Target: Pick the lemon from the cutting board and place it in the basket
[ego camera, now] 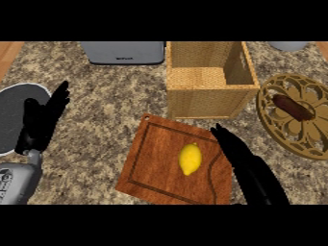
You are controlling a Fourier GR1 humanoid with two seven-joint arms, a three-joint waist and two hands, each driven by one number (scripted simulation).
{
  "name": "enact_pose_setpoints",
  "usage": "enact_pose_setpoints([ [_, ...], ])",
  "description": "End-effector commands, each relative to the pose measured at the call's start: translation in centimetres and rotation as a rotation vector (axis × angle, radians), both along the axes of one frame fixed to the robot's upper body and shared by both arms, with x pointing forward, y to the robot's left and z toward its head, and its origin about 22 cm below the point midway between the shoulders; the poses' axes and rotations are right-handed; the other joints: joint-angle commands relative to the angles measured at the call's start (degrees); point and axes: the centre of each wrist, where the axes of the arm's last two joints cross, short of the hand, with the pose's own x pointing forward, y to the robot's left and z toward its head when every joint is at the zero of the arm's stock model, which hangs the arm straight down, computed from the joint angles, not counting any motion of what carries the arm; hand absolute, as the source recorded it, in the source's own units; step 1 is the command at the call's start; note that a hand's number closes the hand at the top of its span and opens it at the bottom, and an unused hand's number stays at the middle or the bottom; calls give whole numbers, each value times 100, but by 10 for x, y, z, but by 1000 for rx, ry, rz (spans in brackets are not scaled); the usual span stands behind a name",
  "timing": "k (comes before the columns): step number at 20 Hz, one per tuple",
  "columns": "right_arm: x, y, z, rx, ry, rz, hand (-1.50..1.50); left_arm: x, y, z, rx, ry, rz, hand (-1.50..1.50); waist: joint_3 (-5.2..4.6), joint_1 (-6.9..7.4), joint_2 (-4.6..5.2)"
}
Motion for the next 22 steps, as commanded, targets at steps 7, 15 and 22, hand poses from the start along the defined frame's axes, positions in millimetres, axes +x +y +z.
enact_pose_setpoints([
  [7,24,16,-31,-8,-2,1,-150,-13,11,-10,11,-12,-6,0,0,8,1],
  [15,47,30,-46,13,-1,7,-150,-9,-4,-3,10,-5,3,0,0,10,-1],
  [22,29,54,-52,-4,45,9,-150,0,1,-10,2,4,4,0,-1,-6,0],
])
